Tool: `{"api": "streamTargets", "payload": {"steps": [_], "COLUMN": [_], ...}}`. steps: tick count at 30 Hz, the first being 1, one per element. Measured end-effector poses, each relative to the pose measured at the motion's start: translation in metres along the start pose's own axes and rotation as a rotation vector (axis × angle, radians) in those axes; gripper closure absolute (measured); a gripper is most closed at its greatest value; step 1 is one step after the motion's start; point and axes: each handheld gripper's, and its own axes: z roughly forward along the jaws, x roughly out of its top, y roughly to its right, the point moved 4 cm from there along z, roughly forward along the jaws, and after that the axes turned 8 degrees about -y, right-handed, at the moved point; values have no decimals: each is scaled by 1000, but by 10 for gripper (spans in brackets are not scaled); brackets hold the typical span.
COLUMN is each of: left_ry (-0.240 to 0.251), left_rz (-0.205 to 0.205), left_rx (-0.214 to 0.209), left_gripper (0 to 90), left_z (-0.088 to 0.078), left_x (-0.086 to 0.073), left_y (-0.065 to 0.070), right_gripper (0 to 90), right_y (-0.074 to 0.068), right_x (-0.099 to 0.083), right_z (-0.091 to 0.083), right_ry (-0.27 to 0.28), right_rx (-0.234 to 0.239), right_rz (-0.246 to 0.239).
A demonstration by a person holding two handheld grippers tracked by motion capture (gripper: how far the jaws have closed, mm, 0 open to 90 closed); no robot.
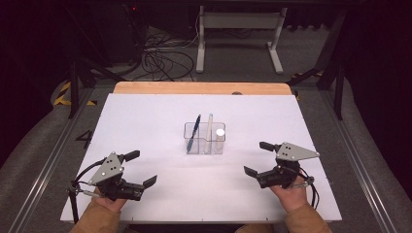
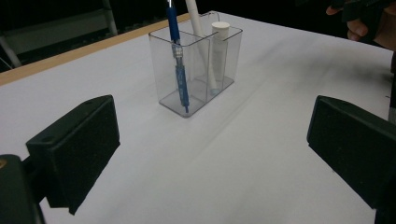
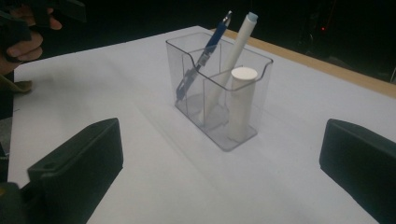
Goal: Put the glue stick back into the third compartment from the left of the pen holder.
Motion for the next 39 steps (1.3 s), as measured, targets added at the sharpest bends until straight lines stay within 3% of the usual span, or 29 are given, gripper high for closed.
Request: {"api": "streamTargets", "payload": {"steps": [9,18,24,31,39], "left_ry": [-1,-1,-5,0,-3], "left_rz": [5,8,16,0,4], "left_rx": [0,-8,-7,-17,-4], "left_gripper": [32,29,29,29,29], "left_z": [1,2,3,4,5], "left_x": [-1,-4,-6,-7,-8], "left_y": [0,2,0,-3,-2], "right_gripper": [0,0,0,0,0], "right_y": [6,2,1,0,0], "right_x": [-23,-44,-42,-39,-38], "right_z": [3,8,16,15,13], "right_ry": [-62,-88,-89,-76,-66], "right_rx": [-29,-12,-14,21,15], "right_rz": [7,46,10,8,16]}}
